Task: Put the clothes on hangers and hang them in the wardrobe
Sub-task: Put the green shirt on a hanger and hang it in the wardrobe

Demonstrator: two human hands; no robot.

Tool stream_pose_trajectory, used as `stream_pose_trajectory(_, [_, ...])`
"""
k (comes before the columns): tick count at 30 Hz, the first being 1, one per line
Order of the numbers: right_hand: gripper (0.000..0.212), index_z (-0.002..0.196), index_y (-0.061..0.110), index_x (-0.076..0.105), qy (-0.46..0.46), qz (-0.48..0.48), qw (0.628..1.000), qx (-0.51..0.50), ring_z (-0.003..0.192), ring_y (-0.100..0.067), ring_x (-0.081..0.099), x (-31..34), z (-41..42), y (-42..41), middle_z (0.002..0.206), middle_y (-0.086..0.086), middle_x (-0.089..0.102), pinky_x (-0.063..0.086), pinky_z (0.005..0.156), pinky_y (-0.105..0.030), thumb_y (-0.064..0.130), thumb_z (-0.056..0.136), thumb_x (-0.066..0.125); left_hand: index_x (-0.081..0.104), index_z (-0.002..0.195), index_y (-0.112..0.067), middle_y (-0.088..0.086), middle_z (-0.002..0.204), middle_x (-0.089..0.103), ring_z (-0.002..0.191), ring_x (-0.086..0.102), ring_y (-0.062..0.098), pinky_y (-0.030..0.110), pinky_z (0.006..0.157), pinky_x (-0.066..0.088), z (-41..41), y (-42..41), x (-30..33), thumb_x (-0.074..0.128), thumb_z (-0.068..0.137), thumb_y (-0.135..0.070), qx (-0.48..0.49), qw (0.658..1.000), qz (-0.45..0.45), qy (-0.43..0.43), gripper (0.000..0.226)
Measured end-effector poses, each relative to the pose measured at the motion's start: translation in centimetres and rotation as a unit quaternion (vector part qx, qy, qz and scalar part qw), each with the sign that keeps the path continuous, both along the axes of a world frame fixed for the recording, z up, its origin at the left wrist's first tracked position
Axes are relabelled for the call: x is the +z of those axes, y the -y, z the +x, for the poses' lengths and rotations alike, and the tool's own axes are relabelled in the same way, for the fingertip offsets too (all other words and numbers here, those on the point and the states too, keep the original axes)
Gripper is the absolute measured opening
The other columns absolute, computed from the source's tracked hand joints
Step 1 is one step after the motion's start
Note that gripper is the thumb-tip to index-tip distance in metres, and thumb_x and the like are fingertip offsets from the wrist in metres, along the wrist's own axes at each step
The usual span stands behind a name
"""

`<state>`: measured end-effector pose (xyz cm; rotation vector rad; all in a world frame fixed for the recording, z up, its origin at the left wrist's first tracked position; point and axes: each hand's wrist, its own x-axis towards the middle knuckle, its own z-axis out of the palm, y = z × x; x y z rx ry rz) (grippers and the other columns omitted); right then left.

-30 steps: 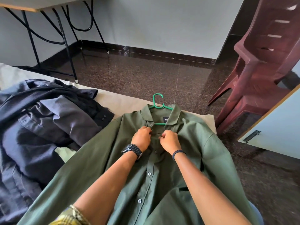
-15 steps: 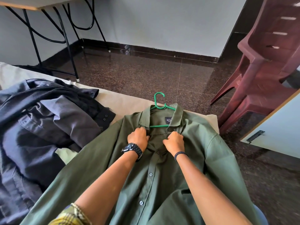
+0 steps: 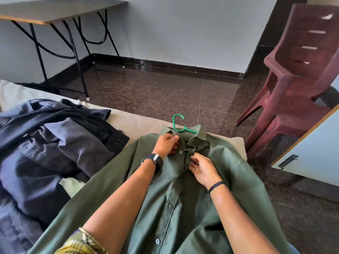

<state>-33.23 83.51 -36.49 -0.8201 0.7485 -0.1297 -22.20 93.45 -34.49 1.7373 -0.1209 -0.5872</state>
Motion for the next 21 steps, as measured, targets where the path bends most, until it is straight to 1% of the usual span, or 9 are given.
stream_pose_trajectory(2, [0.024,0.077,0.01,0.061,0.004,-0.02,1.0,0.009,0.066,-0.016,0.059,-0.5,0.3,0.0,0.065,-0.002,0.065,0.045,0.065,-0.026,-0.003,0.091,0.046,0.056,0.086,-0.014,0.005,0.07,0.058,0.057,0.055,0.015,0.025,0.05,0.048,-0.4,-0.2,-1.6,0.061,0.092,-0.018,-0.034,0.996,0.079,0.027,0.009])
stream_pose_trajectory(3, [0.025,0.078,0.011,0.061,-0.001,-0.04,0.999,0.015,0.064,-0.014,0.06,-0.7,0.4,0.0,0.063,0.0,0.066,0.045,0.063,-0.025,-0.004,0.091,0.046,0.056,0.09,-0.013,0.007,0.073,0.059,0.056,0.056,0.015,0.024,0.047,0.05,-0.8,-0.4,-2.4,0.064,0.089,-0.015,-0.041,0.993,0.107,0.032,0.008])
stream_pose_trajectory(5, [0.023,0.083,0.01,0.062,-0.019,-0.094,0.995,0.019,0.057,-0.01,0.061,-1.0,0.6,-0.1,0.06,0.002,0.066,0.047,0.057,-0.02,-0.006,0.09,0.047,0.058,0.088,-0.012,0.008,0.075,0.062,0.054,0.058,0.016,0.024,0.05,0.055,-2.0,-0.7,-3.7,0.066,0.086,-0.009,-0.034,0.988,0.144,0.048,0.009])
stream_pose_trajectory(6, [0.021,0.086,0.008,0.062,-0.028,-0.125,0.992,0.019,0.056,-0.01,0.061,-1.2,0.7,-0.1,0.061,0.001,0.066,0.048,0.053,-0.019,-0.008,0.089,0.048,0.061,0.086,-0.011,0.01,0.075,0.064,0.056,0.061,0.019,0.028,0.057,0.058,-2.6,-0.9,-4.1,0.067,0.085,-0.008,-0.027,0.986,0.153,0.057,0.007])
stream_pose_trajectory(8, [0.018,0.092,0.006,0.062,-0.048,-0.193,0.98,0.028,0.062,-0.014,0.06,-1.3,0.9,-0.3,0.071,-0.005,0.066,0.049,0.052,-0.02,-0.008,0.088,0.053,0.067,0.088,-0.009,0.013,0.083,0.07,0.074,0.068,0.026,0.032,0.076,0.057,-3.5,-1.1,-5.0,0.068,0.084,-0.009,-0.033,0.98,0.174,0.09,0.005])
stream_pose_trajectory(10, [0.016,0.094,0.007,0.063,-0.072,-0.271,0.959,0.043,0.069,-0.017,0.06,-1.5,1.1,-0.4,0.08,-0.01,0.066,0.051,0.057,-0.025,-0.006,0.085,0.059,0.069,0.1,-0.006,0.012,0.099,0.071,0.094,0.066,0.025,0.025,0.085,0.048,-4.2,-1.0,-5.6,0.065,0.085,-0.01,-0.043,0.968,0.205,0.14,0.015])
stream_pose_trajectory(12, [0.016,0.096,0.006,0.065,-0.095,-0.34,0.934,0.06,0.074,-0.021,0.063,-2.0,1.4,-0.6,0.083,-0.011,0.067,0.055,0.065,-0.033,-0.003,0.083,0.064,0.068,0.105,-0.006,0.012,0.107,0.069,0.103,0.062,0.026,0.027,0.087,0.044,-4.6,-0.6,-6.0,0.06,0.088,-0.009,-0.052,0.959,0.219,0.174,0.02])
stream_pose_trajectory(15, [0.017,0.091,0.012,0.066,-0.122,-0.418,0.898,0.067,0.081,-0.023,0.068,-2.7,1.7,-0.9,0.085,-0.009,0.071,0.057,0.08,-0.042,0.0,0.078,0.069,0.063,0.105,-0.002,0.017,0.11,0.065,0.106,0.059,0.032,0.035,0.088,0.045,-4.7,0.0,-6.0,0.056,0.091,-0.012,-0.044,0.949,0.253,0.182,0.019])
stream_pose_trajectory(21, [0.021,0.09,0.013,0.063,-0.131,-0.472,0.869,0.073,0.078,-0.024,0.067,-3.0,1.3,-1.2,0.08,-0.004,0.067,0.055,0.081,-0.042,-0.003,0.076,0.066,0.06,0.102,-0.001,0.018,0.112,0.063,0.106,0.058,0.033,0.033,0.084,0.044,-3.8,0.5,-5.8,0.059,0.088,-0.018,-0.057,0.949,0.281,0.131,0.022])
